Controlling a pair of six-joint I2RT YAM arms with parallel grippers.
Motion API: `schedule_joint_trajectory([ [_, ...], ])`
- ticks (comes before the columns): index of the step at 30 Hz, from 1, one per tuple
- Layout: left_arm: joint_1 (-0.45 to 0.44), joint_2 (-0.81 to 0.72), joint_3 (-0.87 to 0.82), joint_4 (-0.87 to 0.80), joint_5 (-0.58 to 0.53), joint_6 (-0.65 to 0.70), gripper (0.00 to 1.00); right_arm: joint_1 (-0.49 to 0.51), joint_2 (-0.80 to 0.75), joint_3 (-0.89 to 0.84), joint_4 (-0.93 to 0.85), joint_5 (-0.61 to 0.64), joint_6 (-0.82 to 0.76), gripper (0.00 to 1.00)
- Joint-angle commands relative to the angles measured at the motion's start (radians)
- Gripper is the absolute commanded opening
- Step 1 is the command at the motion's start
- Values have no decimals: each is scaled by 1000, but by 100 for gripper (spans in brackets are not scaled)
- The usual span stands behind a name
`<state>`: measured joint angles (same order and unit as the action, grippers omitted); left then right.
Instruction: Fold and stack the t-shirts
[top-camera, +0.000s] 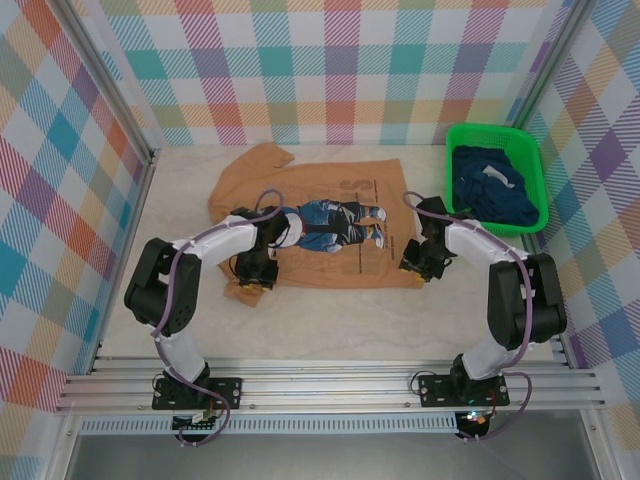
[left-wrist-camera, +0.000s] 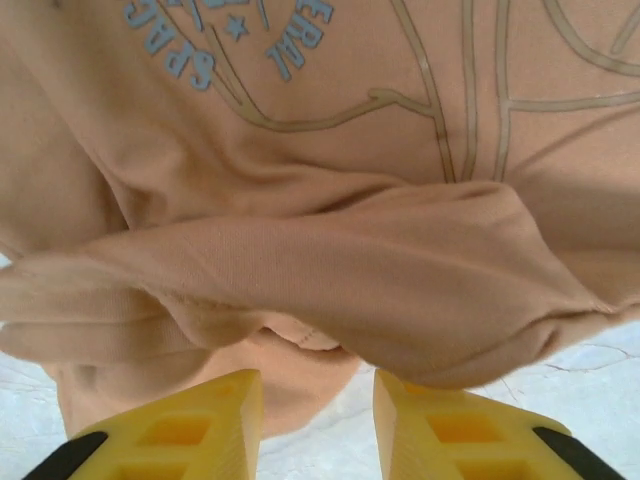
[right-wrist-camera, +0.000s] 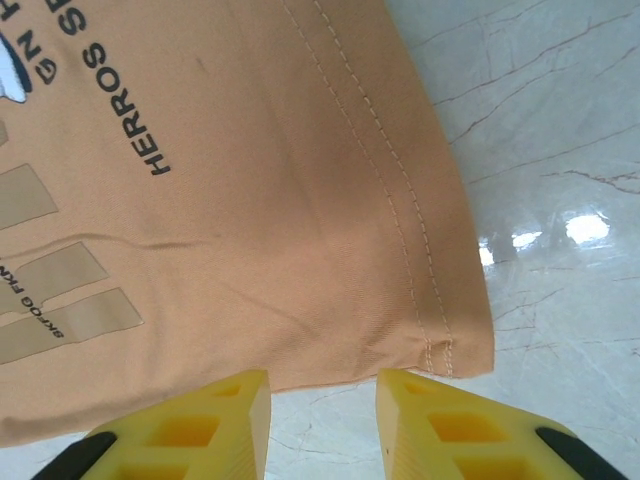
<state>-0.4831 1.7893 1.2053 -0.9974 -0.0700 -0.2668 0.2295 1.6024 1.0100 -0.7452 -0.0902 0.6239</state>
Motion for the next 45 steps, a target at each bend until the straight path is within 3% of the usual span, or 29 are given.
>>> schedule_joint_trajectory([
  [1, -8, 31, 42, 16, -39, 43, 34, -1, -39, -16, -9, -31, 8, 34],
  [7, -9, 58, 60, 33, -70, 79, 28, -2, -52, -28, 0, -47, 15, 34],
  [20, -10, 71, 58, 28, -68, 101, 1, -1, -50, -21, -1, -46, 13, 34],
  [26, -14, 12, 78, -25, -20, 81, 0, -1, -55, -5, -8, -40, 5, 33],
  [38, -45, -73, 88, -199, 277, -44, 0, -1, -75, 16, -32, -52, -34, 32],
  [45, -86, -53, 54, -172, 471, -195, 0, -1, -84, 4, -34, -59, -46, 32],
])
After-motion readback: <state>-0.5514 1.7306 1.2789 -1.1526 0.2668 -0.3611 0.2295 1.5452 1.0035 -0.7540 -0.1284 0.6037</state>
